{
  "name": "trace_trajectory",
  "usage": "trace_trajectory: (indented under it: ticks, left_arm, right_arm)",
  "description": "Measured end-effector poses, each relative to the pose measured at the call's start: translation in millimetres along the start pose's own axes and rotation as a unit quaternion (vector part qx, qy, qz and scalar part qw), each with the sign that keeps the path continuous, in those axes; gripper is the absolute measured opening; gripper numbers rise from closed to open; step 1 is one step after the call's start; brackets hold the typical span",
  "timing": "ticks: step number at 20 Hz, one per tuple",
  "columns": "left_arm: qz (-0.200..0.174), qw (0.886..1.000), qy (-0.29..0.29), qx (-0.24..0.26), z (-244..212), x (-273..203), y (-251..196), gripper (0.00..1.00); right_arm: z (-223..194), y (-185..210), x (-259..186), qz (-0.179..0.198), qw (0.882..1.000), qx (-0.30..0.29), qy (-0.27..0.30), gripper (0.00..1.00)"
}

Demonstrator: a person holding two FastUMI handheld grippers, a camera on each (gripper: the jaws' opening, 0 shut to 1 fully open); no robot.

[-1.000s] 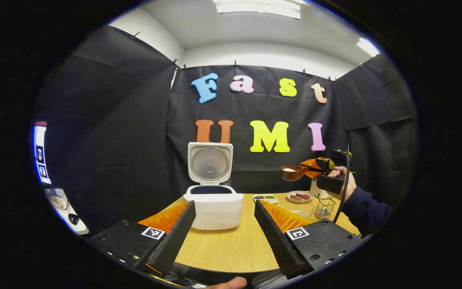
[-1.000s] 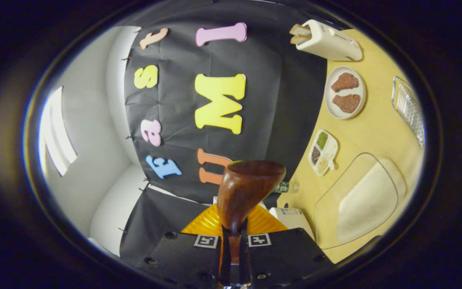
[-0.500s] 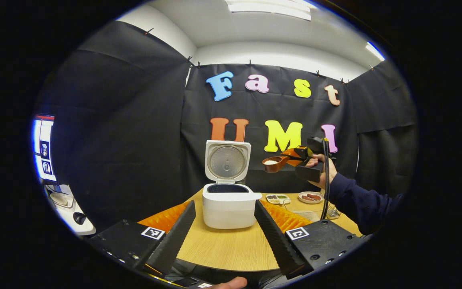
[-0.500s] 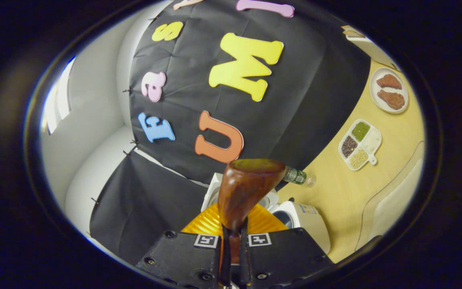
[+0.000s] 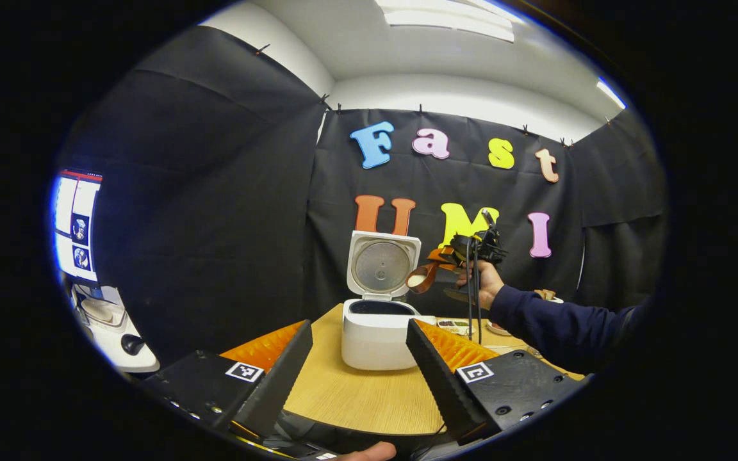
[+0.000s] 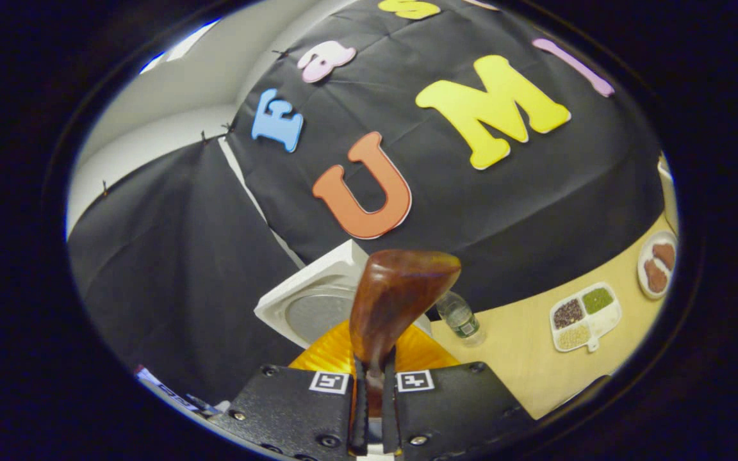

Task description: Close the left gripper, press the button to open the rice cooker; take a wooden spoon from the chopstick holder with the right hand, scoop a spoonful of rice and pour it into the rice cooker, then put the wooden spoon back into the chopstick holder.

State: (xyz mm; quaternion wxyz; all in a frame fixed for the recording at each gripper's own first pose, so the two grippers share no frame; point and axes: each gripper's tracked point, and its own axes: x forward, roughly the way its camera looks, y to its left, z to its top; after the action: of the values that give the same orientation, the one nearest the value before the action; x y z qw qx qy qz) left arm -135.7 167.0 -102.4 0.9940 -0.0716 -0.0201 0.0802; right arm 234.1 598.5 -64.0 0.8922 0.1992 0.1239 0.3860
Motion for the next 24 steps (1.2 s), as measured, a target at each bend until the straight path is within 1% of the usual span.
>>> trace_trajectory:
  ticks: [3,6,10,14,15,17,20,23,24]
  left_arm:
    - [0.007,1.0,0.009,-0.002,-8,2,5,0.94]
    - [0.017,1.0,0.015,0.001,-12,1,12,0.94]
    - [0.021,1.0,0.015,0.0,-13,-4,17,0.94]
    - [0.023,1.0,0.016,-0.003,-15,-7,19,0.94]
    - [0.023,1.0,0.017,-0.002,-15,-5,19,0.94]
    - [0.025,0.999,0.021,-0.001,-19,-4,19,0.94]
    - [0.025,0.999,0.027,0.006,-21,-3,17,0.94]
    - [0.032,0.999,0.031,0.014,-23,-1,20,0.94]
    - [0.034,0.999,0.032,0.012,-23,0,20,0.94]
  right_arm:
    - [-18,5,17,-0.019,0.998,-0.056,0.007,0.14]
    - [-33,8,33,-0.038,0.992,-0.116,0.013,0.14]
    - [-49,16,42,-0.042,0.985,-0.168,0.02,0.14]
    - [-60,27,42,-0.039,0.971,-0.235,0.022,0.14]
    - [-62,29,41,-0.039,0.966,-0.254,0.02,0.14]
    - [-66,31,38,-0.041,0.952,-0.304,0.016,0.14]
    - [-74,38,34,-0.034,0.923,-0.383,0.008,0.14]
    - [-74,43,28,-0.031,0.898,-0.438,-0.003,0.14]
    - [-74,45,26,-0.03,0.896,-0.443,-0.006,0.14]
